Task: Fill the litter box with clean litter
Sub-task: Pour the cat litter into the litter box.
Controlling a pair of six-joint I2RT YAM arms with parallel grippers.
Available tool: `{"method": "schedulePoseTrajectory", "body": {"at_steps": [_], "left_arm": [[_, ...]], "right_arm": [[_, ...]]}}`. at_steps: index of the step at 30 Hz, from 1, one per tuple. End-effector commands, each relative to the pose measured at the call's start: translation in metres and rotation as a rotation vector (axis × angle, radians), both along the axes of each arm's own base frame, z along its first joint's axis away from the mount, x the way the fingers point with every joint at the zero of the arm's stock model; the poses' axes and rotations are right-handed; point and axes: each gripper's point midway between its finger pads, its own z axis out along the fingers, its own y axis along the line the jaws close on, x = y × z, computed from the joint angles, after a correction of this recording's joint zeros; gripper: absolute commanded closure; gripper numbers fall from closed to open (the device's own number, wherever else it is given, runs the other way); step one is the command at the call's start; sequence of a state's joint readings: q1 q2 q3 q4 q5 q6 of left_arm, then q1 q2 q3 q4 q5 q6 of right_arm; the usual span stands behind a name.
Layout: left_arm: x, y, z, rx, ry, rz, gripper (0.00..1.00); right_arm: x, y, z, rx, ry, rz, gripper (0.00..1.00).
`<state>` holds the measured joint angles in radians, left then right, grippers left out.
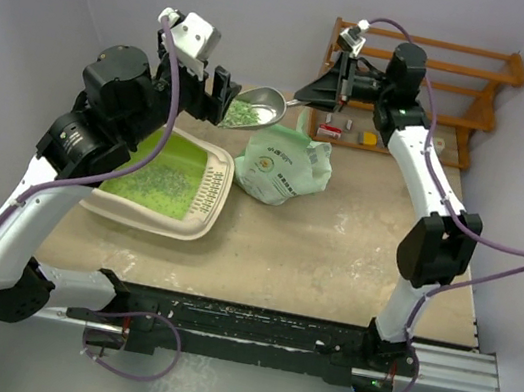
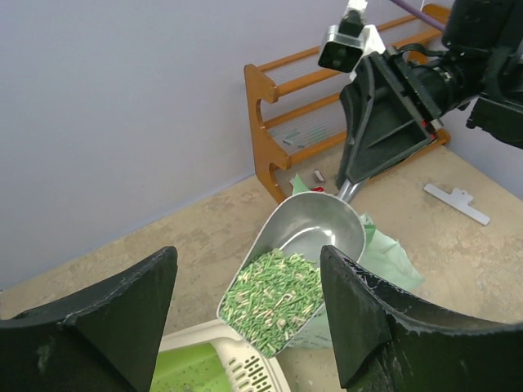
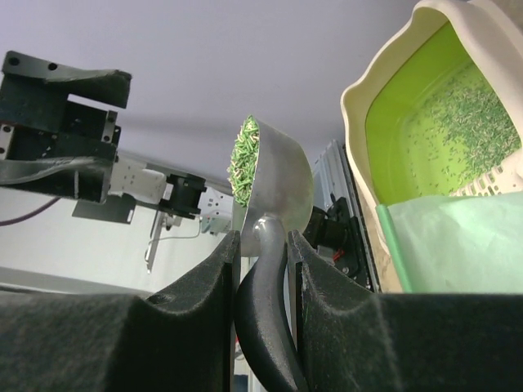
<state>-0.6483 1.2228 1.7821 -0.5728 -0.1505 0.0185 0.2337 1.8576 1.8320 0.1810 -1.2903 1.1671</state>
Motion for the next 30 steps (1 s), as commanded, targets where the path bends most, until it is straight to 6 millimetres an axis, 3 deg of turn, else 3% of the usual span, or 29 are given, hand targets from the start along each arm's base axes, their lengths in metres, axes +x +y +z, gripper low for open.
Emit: {"method": "schedulePoseTrajectory", "body": {"at_steps": [1,13,20,30], "left_arm": [[-0.006,0.008,0.02,-0.04,-0.038,0.017,0.32],[-0.005,0.021,0.009,0.005,-0.019,0.077,0.33],[-0.002,0.035,-0.007,0.03,0.006,0.152,0.33],[-0.022,0.083,-0.015,-0.008,0.005,0.325,0.33]], "right_arm": [[-0.005,0.015,0.027,0.018,-0.118,0.017,1.0],[0.009,0.07,-0.003,-0.062,-0.248,0.069,1.0],[0.002,0.102,-0.022,-0.118,-0.309,0.097,1.0],[0.003,0.135,-0.053,-0.185,-0.375,0.108,1.0]]}}
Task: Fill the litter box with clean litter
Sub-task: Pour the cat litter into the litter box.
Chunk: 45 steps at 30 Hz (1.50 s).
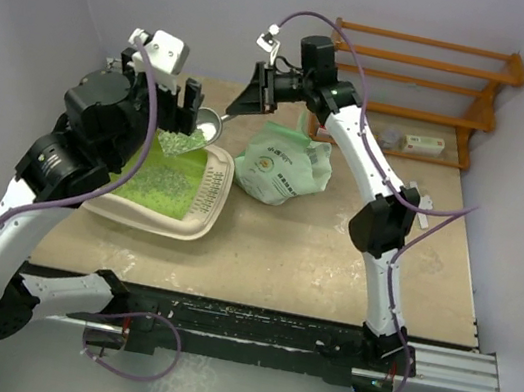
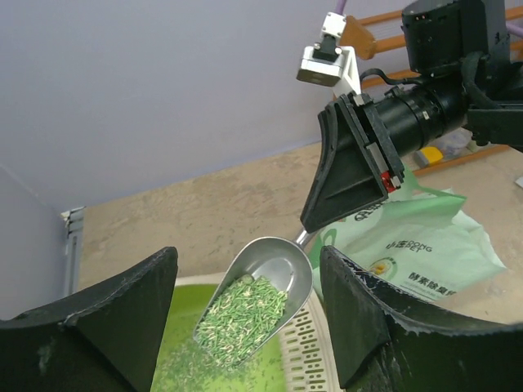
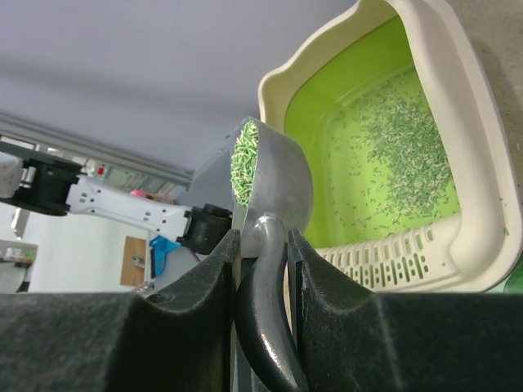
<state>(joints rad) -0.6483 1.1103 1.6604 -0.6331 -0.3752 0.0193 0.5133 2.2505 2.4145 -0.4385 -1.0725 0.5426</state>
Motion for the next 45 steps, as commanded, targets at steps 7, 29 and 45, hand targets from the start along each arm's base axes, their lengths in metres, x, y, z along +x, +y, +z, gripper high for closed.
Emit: {"method": "schedulePoseTrajectory", "body": {"at_steps": [7,29,45], "left_arm": [[-0.017,0.045,-0.004,-0.035,-0.006,0.174,0.34],[-0.033,0.07,-0.015,-0.058,-0.011,0.251,0.37],[-0.051,0.086,-0.017,-0.097,-0.039,0.273,0.38]], "right_arm": [[0.008,0.017,-0.006,-0.05,-0.211,-0.025,1.0],[0.03,0.054,0.028,-0.049,-0.625,-0.161,1.0],[-0.01,0.105,0.065,-0.039,-1.105,-0.146,1.0]]}}
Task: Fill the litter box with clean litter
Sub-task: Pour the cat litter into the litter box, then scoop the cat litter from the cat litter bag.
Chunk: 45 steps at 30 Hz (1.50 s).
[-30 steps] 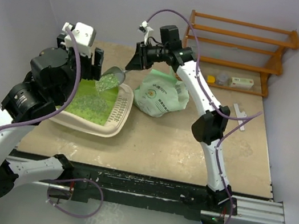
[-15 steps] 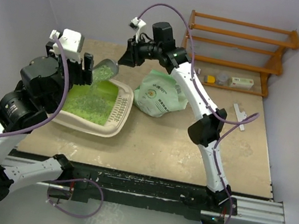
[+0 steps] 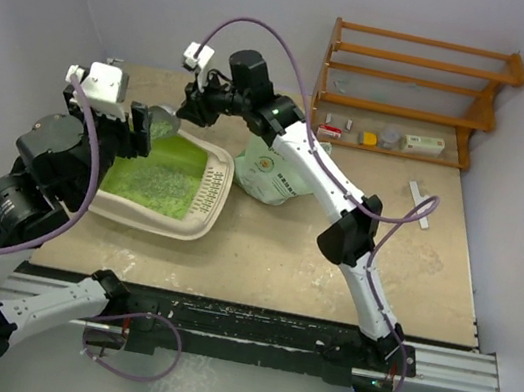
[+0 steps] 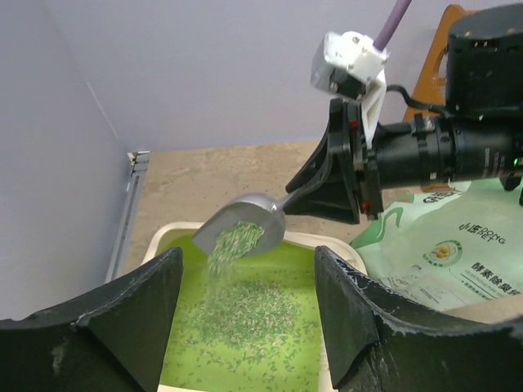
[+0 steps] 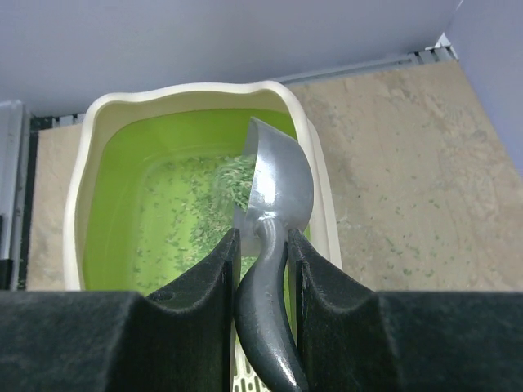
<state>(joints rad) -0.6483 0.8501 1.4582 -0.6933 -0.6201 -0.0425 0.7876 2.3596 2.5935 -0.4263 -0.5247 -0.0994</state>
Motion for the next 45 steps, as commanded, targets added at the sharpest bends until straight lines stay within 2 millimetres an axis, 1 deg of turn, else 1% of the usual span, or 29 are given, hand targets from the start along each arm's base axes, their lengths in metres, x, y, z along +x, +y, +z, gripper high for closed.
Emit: {"method": "schedulePoseTrajectory", "body": {"at_steps": [1,4,6,9,18,23,25,26,29,32,33,35,38,40,42,43,45], "left_arm": [[-0.004,0.007,0.01,-0.048,-0.044,0.026,0.38],[-0.006,0.01,0.01,-0.049,-0.049,0.032,0.38],[-0.009,0.013,0.012,-0.053,-0.058,0.038,0.38],[-0.011,0.015,0.013,-0.063,-0.071,0.042,0.38],[-0.015,0.015,0.014,-0.08,-0.091,0.021,0.38],[-0.019,0.014,0.018,-0.091,-0.103,-0.001,0.38],[-0.019,0.011,0.019,-0.095,-0.105,-0.016,0.38],[-0.018,0.008,0.02,-0.094,-0.105,-0.029,0.38],[-0.01,-0.006,0.018,-0.075,-0.095,-0.071,0.37],[0.004,-0.024,0.013,-0.037,-0.078,-0.122,0.37],[0.01,-0.032,0.011,-0.024,-0.071,-0.143,0.37],[0.017,-0.042,0.014,-0.017,-0.08,-0.171,0.37],[0.025,-0.055,0.02,-0.009,-0.099,-0.204,0.37],[0.031,-0.064,0.023,0.006,-0.106,-0.231,0.35],[0.041,-0.077,0.022,0.032,-0.103,-0.269,0.33],[0.046,-0.086,0.022,0.05,-0.099,-0.292,0.31],[0.06,-0.106,0.019,0.093,-0.085,-0.352,0.26]], "right_arm": [[-0.021,0.003,0.091,0.097,-0.344,0.007,1.0],[-0.034,0.007,0.087,0.056,-0.416,0.021,1.0],[-0.036,0.008,0.078,0.021,-0.441,0.02,1.0],[-0.039,0.006,0.073,-0.003,-0.46,0.009,1.0],[-0.04,-0.008,0.083,-0.001,-0.478,-0.051,1.0],[-0.046,-0.013,0.078,-0.042,-0.481,-0.084,1.0],[-0.044,-0.02,0.084,-0.057,-0.476,-0.113,1.0],[-0.039,-0.026,0.087,-0.079,-0.495,-0.147,1.0],[-0.029,-0.056,0.112,-0.123,-0.564,-0.253,1.0],[-0.023,-0.09,0.132,-0.18,-0.636,-0.348,1.0],[-0.019,-0.102,0.136,-0.209,-0.659,-0.385,1.0],[-0.01,-0.131,0.148,-0.248,-0.691,-0.473,1.0],[0.011,-0.188,0.171,-0.279,-0.688,-0.622,1.0],[0.024,-0.233,0.189,-0.282,-0.667,-0.726,1.0],[0.03,-0.28,0.206,-0.279,-0.646,-0.822,1.0],[0.032,-0.303,0.211,-0.293,-0.639,-0.87,1.0],[0.033,-0.344,0.211,-0.337,-0.612,-0.944,1.0]]}}
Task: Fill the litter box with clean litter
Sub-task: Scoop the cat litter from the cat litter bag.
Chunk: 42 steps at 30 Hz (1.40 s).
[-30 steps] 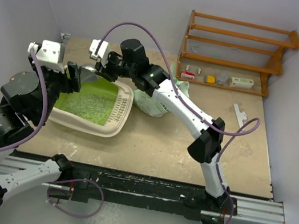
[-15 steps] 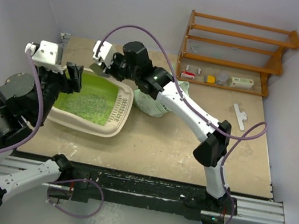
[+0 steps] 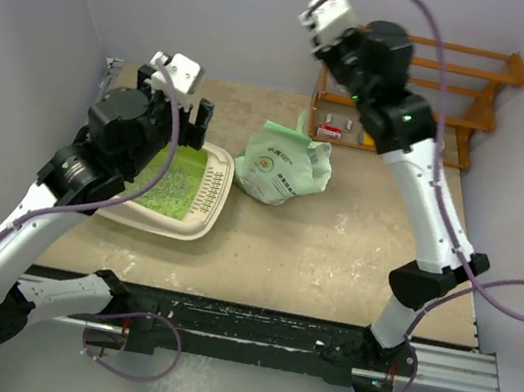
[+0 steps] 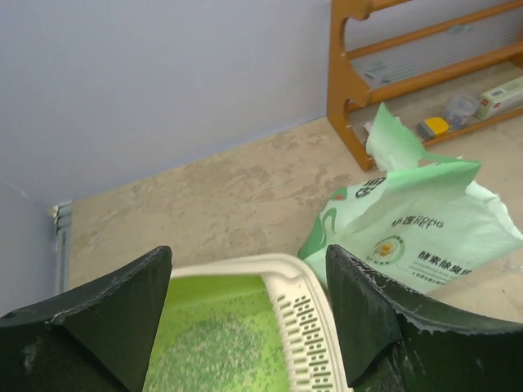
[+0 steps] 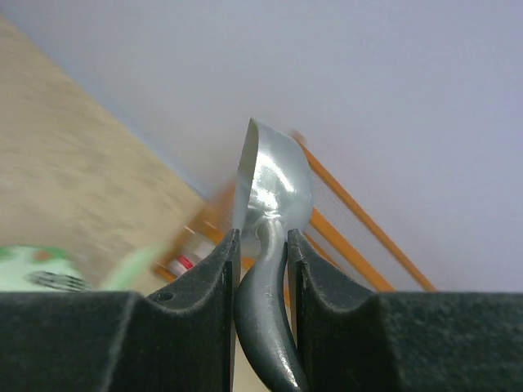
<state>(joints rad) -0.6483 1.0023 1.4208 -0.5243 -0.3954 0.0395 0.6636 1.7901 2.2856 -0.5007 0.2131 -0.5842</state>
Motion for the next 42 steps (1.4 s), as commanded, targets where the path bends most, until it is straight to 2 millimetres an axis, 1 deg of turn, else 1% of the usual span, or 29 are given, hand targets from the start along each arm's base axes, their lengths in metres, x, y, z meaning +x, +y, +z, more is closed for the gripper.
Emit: {"method": "schedulePoseTrajectory", "body": {"at_steps": [1,3,5,6,7,8,9,10,11,12,14,19,22,24,27,30,33,36,39,42], "left_arm": [[0.02,-0.045,0.035,0.019,-0.091,-0.165,0.24],[0.033,-0.074,0.03,0.067,-0.077,-0.271,0.2],[0.04,-0.101,0.022,0.115,-0.06,-0.385,0.2],[0.044,-0.113,0.017,0.14,-0.052,-0.434,0.2],[0.047,-0.123,0.013,0.16,-0.042,-0.475,0.19],[0.051,-0.131,0.011,0.18,-0.036,-0.507,0.19],[0.056,-0.142,0.001,0.205,-0.016,-0.547,0.19],[0.058,-0.145,-0.002,0.226,-0.009,-0.565,0.19],[0.064,-0.153,-0.011,0.247,0.017,-0.592,0.19],[0.066,-0.158,-0.018,0.266,0.037,-0.613,0.19],[0.071,-0.165,-0.03,0.301,0.068,-0.641,0.19],[0.075,-0.174,-0.051,0.349,0.116,-0.695,0.18],[0.073,-0.178,-0.055,0.347,0.134,-0.723,0.18],[0.072,-0.179,-0.061,0.354,0.15,-0.728,0.18],[0.075,-0.179,-0.073,0.369,0.177,-0.728,0.18],[0.078,-0.18,-0.089,0.382,0.216,-0.726,0.18],[0.086,-0.179,-0.102,0.39,0.249,-0.692,0.18],[0.093,-0.177,-0.112,0.405,0.263,-0.66,0.19],[0.096,-0.176,-0.118,0.415,0.275,-0.65,0.22],[0.1,-0.177,-0.122,0.426,0.277,-0.64,0.31]], "right_arm": [[-0.008,-0.112,0.037,0.035,-0.02,-0.256,1.0],[-0.014,-0.144,0.025,0.038,0.048,-0.316,1.0],[-0.022,-0.169,0.013,0.047,0.109,-0.362,1.0],[-0.024,-0.181,0.015,0.05,0.105,-0.388,1.0],[-0.027,-0.193,0.006,0.064,0.147,-0.413,1.0],[-0.037,-0.193,-0.015,0.111,0.253,-0.399,1.0],[-0.036,-0.203,-0.016,0.118,0.256,-0.413,1.0],[-0.036,-0.215,-0.017,0.119,0.258,-0.443,1.0],[-0.046,-0.203,-0.039,0.194,0.383,-0.374,1.0],[-0.053,-0.2,-0.052,0.25,0.464,-0.347,1.0],[-0.061,-0.201,-0.068,0.326,0.569,-0.317,1.0],[-0.07,-0.188,-0.097,0.483,0.787,-0.199,1.0],[-0.07,-0.181,-0.103,0.528,0.82,-0.165,1.0],[-0.069,-0.176,-0.1,0.554,0.818,-0.143,1.0],[-0.068,-0.165,-0.093,0.601,0.827,-0.087,1.0],[-0.065,-0.158,-0.091,0.627,0.847,-0.051,1.0],[-0.065,-0.157,-0.094,0.63,0.865,-0.049,1.0],[-0.068,-0.161,-0.102,0.585,0.875,-0.065,1.0],[-0.071,-0.166,-0.109,0.551,0.876,-0.091,1.0],[-0.073,-0.161,-0.119,0.552,0.904,-0.071,1.0]]}}
